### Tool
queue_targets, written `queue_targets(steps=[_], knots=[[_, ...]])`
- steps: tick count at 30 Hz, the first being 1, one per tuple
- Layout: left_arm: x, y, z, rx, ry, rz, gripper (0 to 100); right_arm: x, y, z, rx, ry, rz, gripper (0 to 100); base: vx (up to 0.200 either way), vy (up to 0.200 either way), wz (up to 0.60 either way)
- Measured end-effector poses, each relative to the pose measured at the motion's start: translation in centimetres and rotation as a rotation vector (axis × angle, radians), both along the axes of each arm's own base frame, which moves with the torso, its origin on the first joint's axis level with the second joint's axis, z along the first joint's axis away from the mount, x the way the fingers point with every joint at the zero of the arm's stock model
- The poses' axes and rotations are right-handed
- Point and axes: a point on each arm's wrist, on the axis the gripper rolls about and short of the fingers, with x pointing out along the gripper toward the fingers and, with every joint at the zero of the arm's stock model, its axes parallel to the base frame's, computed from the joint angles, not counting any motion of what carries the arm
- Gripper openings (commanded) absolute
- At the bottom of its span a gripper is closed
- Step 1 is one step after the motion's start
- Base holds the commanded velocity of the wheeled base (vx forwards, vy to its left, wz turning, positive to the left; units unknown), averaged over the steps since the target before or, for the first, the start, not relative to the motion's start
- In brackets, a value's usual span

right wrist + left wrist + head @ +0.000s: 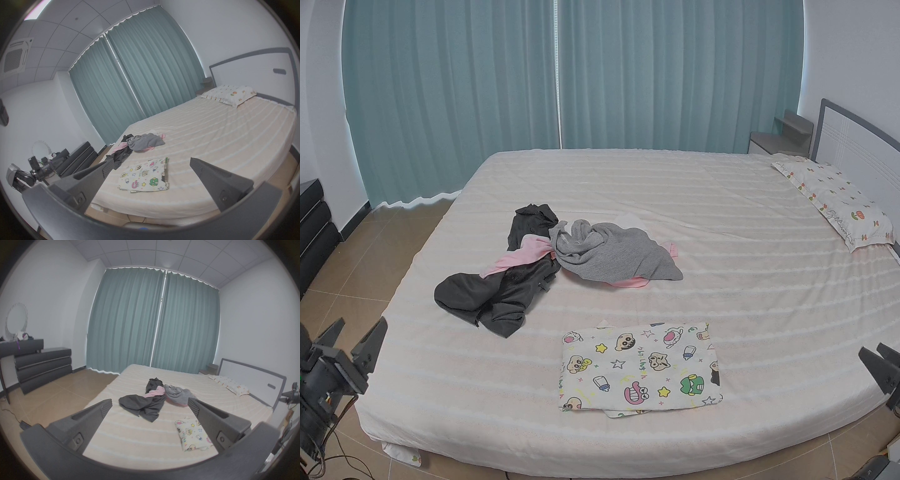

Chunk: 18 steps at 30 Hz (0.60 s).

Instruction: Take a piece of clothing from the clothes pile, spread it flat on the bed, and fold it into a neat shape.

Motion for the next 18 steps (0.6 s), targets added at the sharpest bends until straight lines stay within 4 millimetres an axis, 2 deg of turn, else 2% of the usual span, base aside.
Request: queue_targets(steps=[7,11,15,18], knots=[[-5.5,1.4,-0.5,0.089,-0.048,0.103,100,-3.5,-0.7,-2.2,-0.185,-0.061,-0.143,100,0.0,0.0,0.0],[-8.3,1.7,-1.4,0.135,-0.099,0.166,100,-4.3,-0.8,-4.4,-0.298,-0.096,-0.22,100,0.0,0.0,0.0],[-9.9,1.7,-2.2,0.196,-0.159,0.212,100,-4.5,-0.9,-6.4,-0.412,-0.143,-0.28,100,0.0,0.0,0.0],[-10.4,1.6,-2.3,0.205,-0.236,0.224,100,-4.7,-0.9,-7.0,-0.426,-0.162,-0.301,100,0.0,0.0,0.0]])
